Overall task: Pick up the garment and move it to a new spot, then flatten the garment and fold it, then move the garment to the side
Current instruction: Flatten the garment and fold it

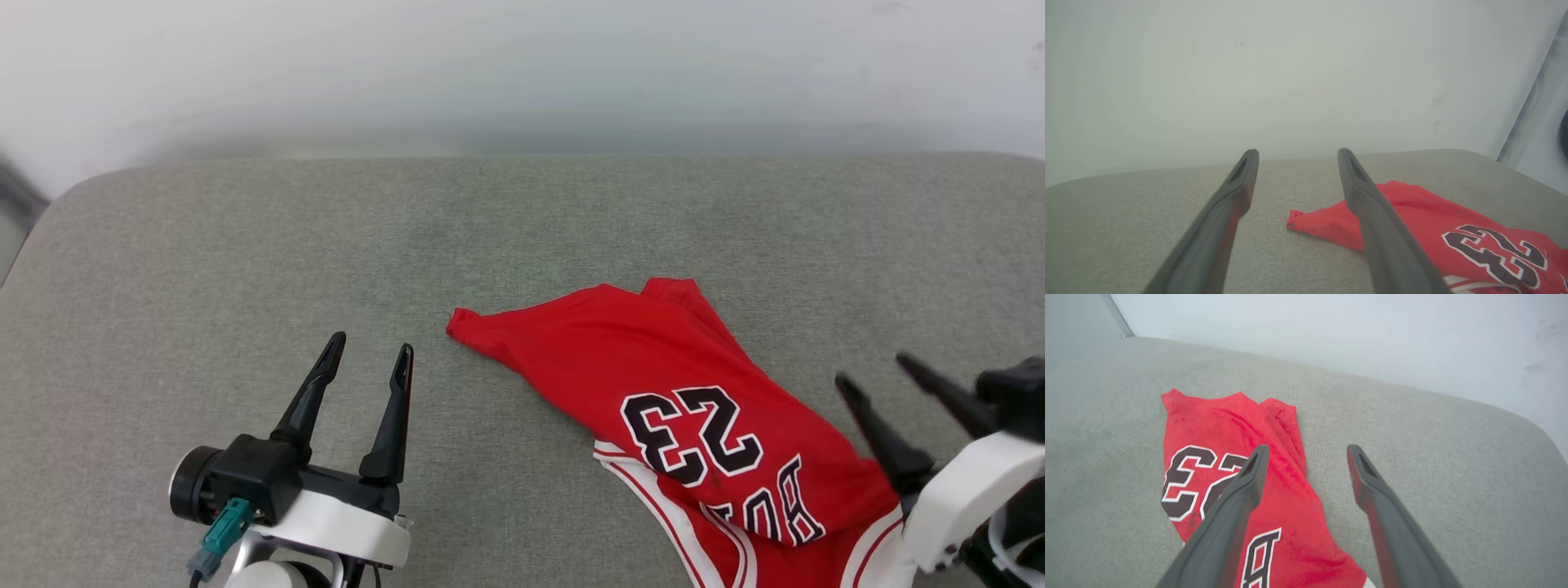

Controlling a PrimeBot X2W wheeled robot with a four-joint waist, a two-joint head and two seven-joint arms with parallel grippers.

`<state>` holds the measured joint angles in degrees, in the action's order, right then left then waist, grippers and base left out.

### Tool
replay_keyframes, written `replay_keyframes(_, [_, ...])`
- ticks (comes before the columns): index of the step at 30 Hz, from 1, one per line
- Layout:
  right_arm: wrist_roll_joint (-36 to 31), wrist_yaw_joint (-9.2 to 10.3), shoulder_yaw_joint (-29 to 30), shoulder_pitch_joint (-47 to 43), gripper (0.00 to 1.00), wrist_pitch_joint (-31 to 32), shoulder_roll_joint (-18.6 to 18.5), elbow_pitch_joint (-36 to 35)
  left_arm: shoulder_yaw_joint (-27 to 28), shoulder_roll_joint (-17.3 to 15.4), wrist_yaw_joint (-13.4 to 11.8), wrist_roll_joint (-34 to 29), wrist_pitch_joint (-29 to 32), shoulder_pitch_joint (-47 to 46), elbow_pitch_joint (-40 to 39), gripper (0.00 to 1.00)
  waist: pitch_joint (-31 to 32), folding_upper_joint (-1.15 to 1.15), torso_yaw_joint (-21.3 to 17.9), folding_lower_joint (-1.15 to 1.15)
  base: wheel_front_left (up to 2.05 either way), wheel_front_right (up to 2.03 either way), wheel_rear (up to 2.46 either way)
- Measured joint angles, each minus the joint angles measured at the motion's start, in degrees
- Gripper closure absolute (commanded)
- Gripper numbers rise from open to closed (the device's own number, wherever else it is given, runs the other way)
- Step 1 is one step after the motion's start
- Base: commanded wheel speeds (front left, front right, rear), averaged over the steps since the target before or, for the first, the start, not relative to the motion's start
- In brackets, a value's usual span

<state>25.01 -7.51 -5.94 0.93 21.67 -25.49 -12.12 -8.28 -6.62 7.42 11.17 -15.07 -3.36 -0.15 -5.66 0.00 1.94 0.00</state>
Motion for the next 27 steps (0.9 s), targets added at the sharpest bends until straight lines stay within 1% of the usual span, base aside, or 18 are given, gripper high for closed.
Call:
replay_keyframes(2, [-0.6,0.0,2.6,0.5,0.0,-4.7,3.1,-0.6,-0.4,0.0,0.0,0.0,0.0,0.0,-0.1,0.0,0.1,0.0,-0.4,0.0,0.0,0.0,0.0])
replay_keyframes(4, [-2.6,0.0,4.3,0.5,0.0,-10.1,5.0,-0.8,-0.8,0.0,0.0,0.0,0.0,0.0,-0.1,0.0,0.1,0.0,-0.8,0.0,0.0,0.0,0.0])
replay_keyframes(7, [-4.1,0.01,5.9,0.5,0.0,-16.2,8.4,0.0,-2.0,0.0,0.0,0.2,0.0,0.0,0.1,0.0,-0.2,0.0,-1.1,0.0,0.0,0.0,0.0])
replay_keyframes(10, [-6.2,0.01,6.6,0.5,0.0,-19.9,10.3,1.1,-3.7,0.1,0.0,1.9,0.0,0.0,0.8,0.0,-0.7,0.0,-1.4,0.0,0.0,0.0,0.0])
replay_keyframes(13, [-7.9,0.01,7.3,0.9,0.0,-22.5,11.6,1.6,-8.7,-1.7,0.0,3.5,0.9,-0.2,3.3,0.0,-1.3,0.0,-1.7,0.0,0.0,0.0,0.0])
replay_keyframes(15, [-8.8,0.01,7.7,1.4,0.0,-23.1,11.8,1.7,-13.0,-3.0,0.0,5.7,5.4,-1.2,4.3,0.0,-2.1,0.0,-1.9,0.0,0.0,0.0,0.0])
replay_keyframes(17, [-9.5,0.01,8.2,1.7,0.0,-23.5,12.1,1.7,-16.6,-3.8,0.0,8.8,11.9,-3.6,4.3,0.0,-3.0,0.0,-2.0,0.0,0.0,0.0,0.0])
replay_keyframes(20, [-10.5,0.01,8.4,2.2,0.0,-23.7,12.3,1.5,-20.0,-4.4,0.1,13.3,24.9,-7.1,5.0,0.0,-4.5,0.0,-2.2,0.0,0.0,0.0,0.0])
replay_keyframes(22, [-10.9,0.01,8.3,2.7,0.0,-23.6,12.4,1.4,-21.9,-5.0,0.1,15.5,31.9,-9.1,5.1,0.0,-5.6,0.0,-2.5,0.0,0.0,0.0,0.0])
replay_keyframes(24, [-11.3,0.01,7.6,3.3,0.0,-23.6,12.4,1.3,-22.9,-5.6,0.1,15.2,37.0,-12.4,5.5,0.0,-6.6,0.0,-2.9,0.0,0.0,0.0,0.0])
replay_keyframes(27, [-11.5,0.01,6.8,4.0,0.0,-23.6,12.4,1.1,-23.4,-5.2,-0.1,15.9,41.6,-15.7,6.7,0.0,-8.2,0.0,-3.7,0.0,0.0,0.0,0.0])
